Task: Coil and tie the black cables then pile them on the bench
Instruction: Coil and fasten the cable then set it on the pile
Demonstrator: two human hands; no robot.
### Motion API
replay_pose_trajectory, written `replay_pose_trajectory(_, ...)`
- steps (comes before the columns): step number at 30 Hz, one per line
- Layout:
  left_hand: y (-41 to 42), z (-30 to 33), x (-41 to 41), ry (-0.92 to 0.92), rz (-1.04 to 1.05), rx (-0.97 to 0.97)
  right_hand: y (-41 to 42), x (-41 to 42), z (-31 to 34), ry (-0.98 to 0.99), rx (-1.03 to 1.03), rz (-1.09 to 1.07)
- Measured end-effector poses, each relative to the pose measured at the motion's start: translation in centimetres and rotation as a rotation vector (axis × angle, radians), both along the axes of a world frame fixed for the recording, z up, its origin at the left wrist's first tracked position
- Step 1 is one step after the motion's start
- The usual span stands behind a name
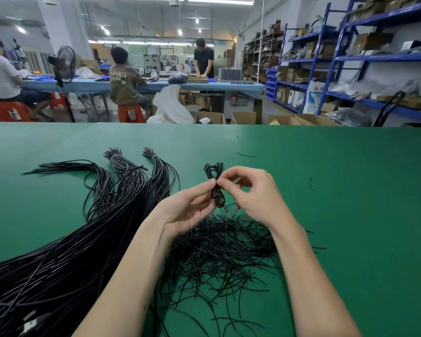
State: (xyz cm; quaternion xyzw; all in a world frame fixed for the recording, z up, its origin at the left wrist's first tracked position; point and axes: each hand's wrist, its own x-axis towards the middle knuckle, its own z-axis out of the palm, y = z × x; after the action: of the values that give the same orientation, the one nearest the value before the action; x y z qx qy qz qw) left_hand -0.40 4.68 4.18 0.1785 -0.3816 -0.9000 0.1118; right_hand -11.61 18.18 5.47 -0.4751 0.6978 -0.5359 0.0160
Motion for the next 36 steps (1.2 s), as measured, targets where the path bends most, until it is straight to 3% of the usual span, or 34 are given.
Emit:
replay_pose_trajectory(4, 0.3, 0.2, 0.0, 0.022, -0.019, 0.018, 0.4, -0.1, 0.4, -0.087, -0.056, 0.094)
replay_pose_trajectory(12, 1.5, 0.3, -0.2, 0.134, -0.016, 0.200, -0.5, 0.5, 0.1, 0.019, -0.067, -0.021)
replay_pose_trajectory(17, 1.3, 0.3, -0.5, 0.130, 0.037, 0.088, -0.7, 0.8, 0.5, -0.090, -0.061, -0.041)
replay_pose_trajectory(20, 1.0, 0.2, -0.5, 0.159, 0.067, -0.176, -0.6, 0.6, 0.5, -0.208, -0.034, -0.050)
replay_pose_trajectory(25, 1.1, -0.3, -0.5, 0.177, 0.339, -0.857, -0.5, -0.1, 0.0, -0.313, 0.042, -0.108)
replay_pose_trajectory(29, 0.6, -1.1, -0.5, 0.341, 0.550, -1.527, -0.4, -0.6, -0.7, -0.733, 0.016, 0.009)
replay_pose_trajectory(31, 0.5, -1.4, -0.6, 0.370, 0.601, -1.751, -0.5, -0.6, -0.9, -0.760, 0.032, -0.003)
replay_pose_trajectory(33, 0.4, -1.5, -0.8, 0.254, 0.561, -1.572, -0.7, -0.5, -1.0, -0.539, 0.032, -0.080)
replay_pose_trajectory(36, -0.2, -0.9, -0.6, -0.035, 0.305, -0.802, -0.7, -0.5, -0.9, -0.183, -0.076, -0.159)
